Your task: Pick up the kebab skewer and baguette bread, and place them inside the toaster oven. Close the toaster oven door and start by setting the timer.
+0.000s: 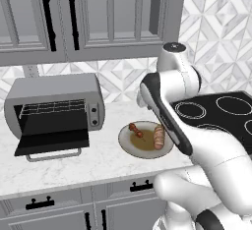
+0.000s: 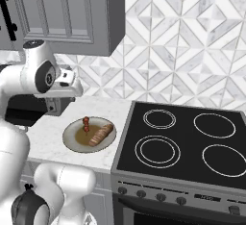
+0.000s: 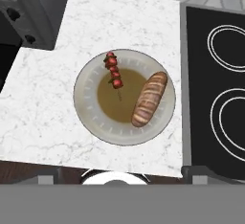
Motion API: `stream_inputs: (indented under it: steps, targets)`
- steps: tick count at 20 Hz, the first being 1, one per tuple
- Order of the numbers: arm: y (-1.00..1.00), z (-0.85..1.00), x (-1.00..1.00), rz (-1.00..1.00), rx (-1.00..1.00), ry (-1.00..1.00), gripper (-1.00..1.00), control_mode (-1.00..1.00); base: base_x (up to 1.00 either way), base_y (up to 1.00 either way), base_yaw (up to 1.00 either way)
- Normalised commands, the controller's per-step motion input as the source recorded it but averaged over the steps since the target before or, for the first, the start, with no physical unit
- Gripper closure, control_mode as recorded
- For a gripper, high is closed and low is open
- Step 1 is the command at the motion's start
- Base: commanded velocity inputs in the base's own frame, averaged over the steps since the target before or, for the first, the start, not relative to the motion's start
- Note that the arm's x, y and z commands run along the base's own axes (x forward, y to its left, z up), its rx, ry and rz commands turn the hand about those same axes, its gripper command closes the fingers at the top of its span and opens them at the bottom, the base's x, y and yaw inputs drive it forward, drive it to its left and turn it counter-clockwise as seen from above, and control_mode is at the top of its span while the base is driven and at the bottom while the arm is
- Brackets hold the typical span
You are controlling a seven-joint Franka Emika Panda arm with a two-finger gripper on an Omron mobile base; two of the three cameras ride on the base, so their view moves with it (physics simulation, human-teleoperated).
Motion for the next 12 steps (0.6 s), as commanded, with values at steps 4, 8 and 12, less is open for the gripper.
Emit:
stream_inputs:
  steps: [4,8,12]
  targets:
    - [1.00,-0.27,0.00,-0.07,-0.04,-0.12,-1.00,-1.00,0.00,0.00,0.00]
    - [1.00,-0.19,0.07,-0.17,0.00,-0.11,-1.00,-1.00,0.00,0.00,0.00]
    - [1.00,-0.13,0.09,-0.28,0.00,-0.22,-1.00,-1.00,0.00,0.00,0.00]
